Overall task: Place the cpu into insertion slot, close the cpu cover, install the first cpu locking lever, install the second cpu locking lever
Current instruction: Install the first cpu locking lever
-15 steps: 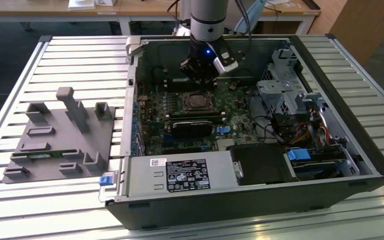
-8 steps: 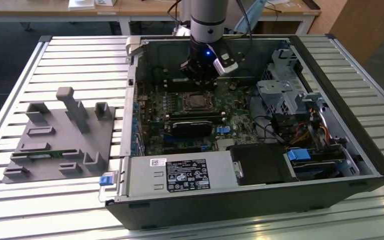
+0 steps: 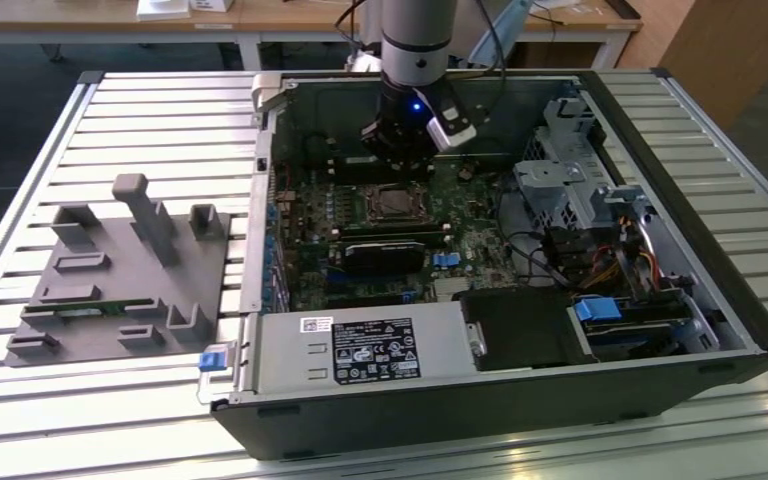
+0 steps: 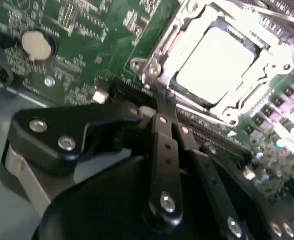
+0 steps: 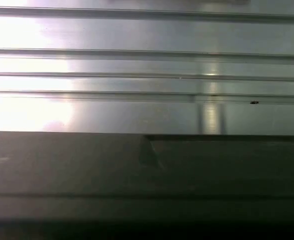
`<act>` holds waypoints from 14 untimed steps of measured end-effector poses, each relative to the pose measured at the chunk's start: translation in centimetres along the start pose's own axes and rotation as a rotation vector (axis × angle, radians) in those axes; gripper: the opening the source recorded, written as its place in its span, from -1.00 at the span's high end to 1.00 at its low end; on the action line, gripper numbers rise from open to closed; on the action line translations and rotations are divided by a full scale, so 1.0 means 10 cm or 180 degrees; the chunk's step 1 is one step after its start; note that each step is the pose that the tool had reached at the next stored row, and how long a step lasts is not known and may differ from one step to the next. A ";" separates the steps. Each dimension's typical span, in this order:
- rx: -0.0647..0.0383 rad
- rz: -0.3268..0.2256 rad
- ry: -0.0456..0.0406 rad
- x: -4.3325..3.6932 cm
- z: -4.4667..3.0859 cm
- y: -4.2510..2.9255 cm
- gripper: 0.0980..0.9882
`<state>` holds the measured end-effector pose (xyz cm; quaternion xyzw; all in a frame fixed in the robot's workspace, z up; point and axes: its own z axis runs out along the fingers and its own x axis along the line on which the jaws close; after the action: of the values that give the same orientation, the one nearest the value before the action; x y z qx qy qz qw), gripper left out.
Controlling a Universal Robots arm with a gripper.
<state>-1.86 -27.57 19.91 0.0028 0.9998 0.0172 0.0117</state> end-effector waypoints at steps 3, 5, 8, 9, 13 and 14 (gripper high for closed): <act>-0.0001 0.0000 0.0000 -0.001 -0.020 0.001 0.98; 0.0012 0.0000 -0.0001 0.000 -0.020 0.002 0.98; 0.0073 -0.0002 -0.0001 -0.001 -0.017 0.003 0.98; 0.0095 -0.0002 -0.0001 -0.001 -0.015 0.004 0.98; 0.0152 -0.0003 0.0000 0.000 -0.004 0.010 0.98; 0.0161 -0.0004 0.0000 -0.001 -0.001 0.014 0.98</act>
<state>-1.85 -27.43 19.93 0.0025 0.9999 -0.0081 0.0116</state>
